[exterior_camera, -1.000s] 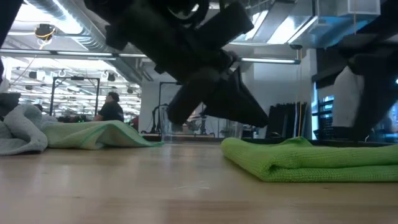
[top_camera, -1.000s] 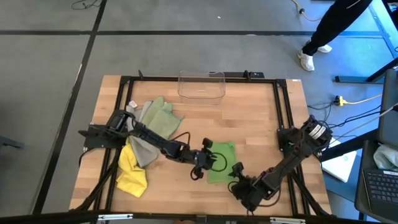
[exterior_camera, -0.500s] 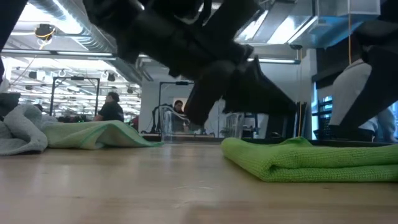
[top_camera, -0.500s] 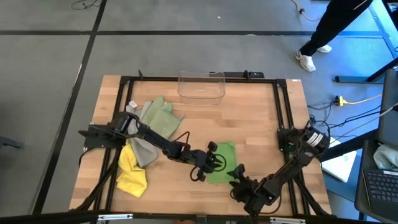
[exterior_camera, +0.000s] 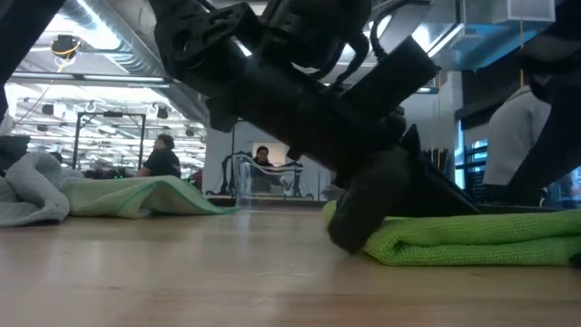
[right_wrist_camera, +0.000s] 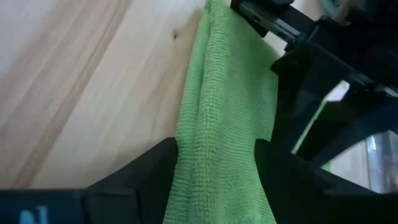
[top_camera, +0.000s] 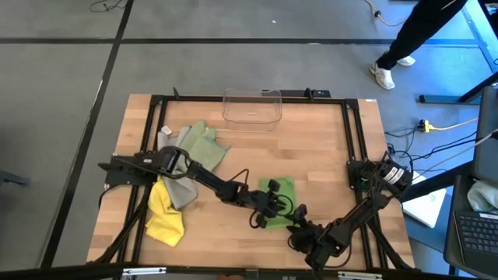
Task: Fold microfiber towels
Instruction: Fold the green microfiber cloth
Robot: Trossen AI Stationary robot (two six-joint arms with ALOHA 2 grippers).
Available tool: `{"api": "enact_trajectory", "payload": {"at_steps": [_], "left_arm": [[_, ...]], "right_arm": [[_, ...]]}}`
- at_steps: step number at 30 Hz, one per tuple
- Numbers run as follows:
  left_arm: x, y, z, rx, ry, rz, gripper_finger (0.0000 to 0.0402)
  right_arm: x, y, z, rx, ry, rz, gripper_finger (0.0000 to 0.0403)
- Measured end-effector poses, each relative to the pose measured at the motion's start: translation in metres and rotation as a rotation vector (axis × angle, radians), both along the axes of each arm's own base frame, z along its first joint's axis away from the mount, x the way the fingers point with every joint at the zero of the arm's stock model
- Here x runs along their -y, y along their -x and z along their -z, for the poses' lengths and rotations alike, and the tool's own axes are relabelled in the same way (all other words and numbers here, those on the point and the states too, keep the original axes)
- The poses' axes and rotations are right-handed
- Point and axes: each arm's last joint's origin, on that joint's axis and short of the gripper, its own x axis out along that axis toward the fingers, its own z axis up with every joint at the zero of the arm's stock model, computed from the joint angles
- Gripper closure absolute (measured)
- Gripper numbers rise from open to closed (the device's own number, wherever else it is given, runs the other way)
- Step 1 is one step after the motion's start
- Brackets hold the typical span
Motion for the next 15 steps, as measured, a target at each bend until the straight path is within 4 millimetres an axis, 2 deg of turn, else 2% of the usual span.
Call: {"api": "enact_trajectory", "payload": {"at_steps": [15], "left_arm": [[-0.002,0.007,0.012,-0.154,0.05,-0.026,0.0345]], "right_arm": [[-0.002,0.003,0.001,0.0,-0.027,0.009,0.0178]]}}
